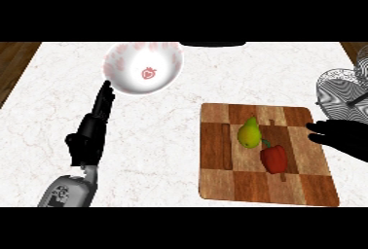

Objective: Pick the bell pepper from the cutting board and place it in the tiered basket

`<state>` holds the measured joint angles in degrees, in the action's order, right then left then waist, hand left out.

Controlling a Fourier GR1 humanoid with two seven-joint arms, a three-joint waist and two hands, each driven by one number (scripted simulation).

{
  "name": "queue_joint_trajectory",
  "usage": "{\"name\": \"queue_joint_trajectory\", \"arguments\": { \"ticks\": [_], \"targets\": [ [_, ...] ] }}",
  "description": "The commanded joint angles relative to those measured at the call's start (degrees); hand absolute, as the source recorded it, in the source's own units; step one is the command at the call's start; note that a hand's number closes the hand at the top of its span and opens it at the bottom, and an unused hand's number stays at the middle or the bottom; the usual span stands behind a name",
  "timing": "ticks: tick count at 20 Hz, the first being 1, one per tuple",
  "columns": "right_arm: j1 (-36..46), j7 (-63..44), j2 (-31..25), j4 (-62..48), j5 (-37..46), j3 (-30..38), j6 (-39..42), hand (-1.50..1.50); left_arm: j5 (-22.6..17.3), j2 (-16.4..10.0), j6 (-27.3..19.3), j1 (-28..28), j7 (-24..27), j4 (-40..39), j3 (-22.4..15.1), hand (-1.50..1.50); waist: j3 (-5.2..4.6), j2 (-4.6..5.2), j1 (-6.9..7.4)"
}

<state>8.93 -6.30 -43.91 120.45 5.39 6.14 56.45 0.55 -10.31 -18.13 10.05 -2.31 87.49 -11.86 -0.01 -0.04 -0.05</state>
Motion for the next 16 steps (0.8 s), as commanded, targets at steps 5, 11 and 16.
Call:
{"name": "queue_joint_trajectory", "arguments": {
  "ticks": [5,11,16],
  "targets": [
    [-2.07,6.17,1.17,-1.74,13.43,-1.98,1.48,-1.5,3.05,1.99,-0.43,-3.87,-1.34,4.73,-1.3,0.0,0.05,0.01,0.31],
    [-5.11,10.94,1.23,0.62,21.39,-2.32,-1.42,-1.5,1.88,3.09,2.33,0.75,1.72,-4.29,2.58,0.0,0.02,0.05,-0.22],
    [1.33,16.74,-0.96,-7.36,25.87,-3.68,-2.53,-1.5,1.57,1.91,4.78,-3.45,5.33,-1.86,3.32,0.0,0.01,0.12,0.34]
  ]
}}
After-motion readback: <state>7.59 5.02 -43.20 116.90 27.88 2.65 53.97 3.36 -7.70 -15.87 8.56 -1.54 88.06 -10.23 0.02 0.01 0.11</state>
